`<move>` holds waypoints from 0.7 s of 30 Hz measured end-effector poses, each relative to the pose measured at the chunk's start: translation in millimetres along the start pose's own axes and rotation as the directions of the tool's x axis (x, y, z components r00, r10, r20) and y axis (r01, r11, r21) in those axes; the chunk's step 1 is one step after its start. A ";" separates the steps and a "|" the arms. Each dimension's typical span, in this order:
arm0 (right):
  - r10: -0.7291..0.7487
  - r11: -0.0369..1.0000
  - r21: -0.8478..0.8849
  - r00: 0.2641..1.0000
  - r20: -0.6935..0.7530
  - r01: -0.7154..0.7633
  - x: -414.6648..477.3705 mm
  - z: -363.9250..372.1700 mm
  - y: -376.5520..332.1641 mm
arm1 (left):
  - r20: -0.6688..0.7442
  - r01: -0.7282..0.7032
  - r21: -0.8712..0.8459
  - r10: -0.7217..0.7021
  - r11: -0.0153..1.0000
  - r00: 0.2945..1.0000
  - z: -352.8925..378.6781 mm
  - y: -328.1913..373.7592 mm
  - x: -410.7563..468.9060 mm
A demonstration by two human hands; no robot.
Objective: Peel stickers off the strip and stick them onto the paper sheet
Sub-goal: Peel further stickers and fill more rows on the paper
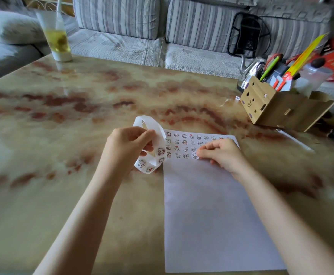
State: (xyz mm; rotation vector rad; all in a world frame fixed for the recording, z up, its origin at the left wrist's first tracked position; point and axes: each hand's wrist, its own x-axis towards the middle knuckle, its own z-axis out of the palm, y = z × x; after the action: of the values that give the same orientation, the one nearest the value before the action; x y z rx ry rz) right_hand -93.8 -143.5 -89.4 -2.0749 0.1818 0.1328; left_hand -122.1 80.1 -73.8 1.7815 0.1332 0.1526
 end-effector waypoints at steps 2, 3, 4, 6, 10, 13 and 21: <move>-0.005 1.000 -0.002 1.000 -0.010 0.005 0.9 0.9 1.7 | 0.002 0.000 0.000 0.000 1.000 1.000 0.3 0.4 0.0; -0.007 1.000 -0.002 1.000 -0.012 0.007 1.1 1.2 2.4 | 0.002 0.000 -0.001 0.000 1.000 1.000 0.4 0.5 0.0; -0.009 1.000 0.000 1.000 -0.014 0.009 1.4 1.7 2.8 | 0.001 0.002 -0.001 -0.002 1.000 1.000 0.5 0.8 0.0; -0.017 1.000 -0.001 1.000 -0.019 0.017 1.4 2.4 3.3 | -0.002 0.008 0.005 -0.008 1.000 1.000 0.2 0.6 -0.4; -0.023 1.000 -0.021 0.999 -0.029 0.022 1.1 3.3 4.1 | -0.007 0.016 0.015 -0.016 1.000 1.000 -0.4 1.6 -1.7; -0.033 0.999 -0.027 0.999 -0.021 0.032 1.9 3.1 4.8 | -0.006 0.010 0.015 -0.010 1.000 1.000 -0.6 2.6 -2.2; -0.050 0.998 -0.036 0.998 -0.032 0.049 3.5 5.5 9.2 | -0.004 -0.004 0.012 0.004 1.000 1.000 -0.6 1.1 -1.4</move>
State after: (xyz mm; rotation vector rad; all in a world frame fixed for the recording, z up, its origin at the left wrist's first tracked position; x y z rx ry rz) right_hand -92.2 -143.3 -100.6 -2.1163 0.1496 0.0720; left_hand -123.6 80.2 -72.6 1.7937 0.1340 0.1585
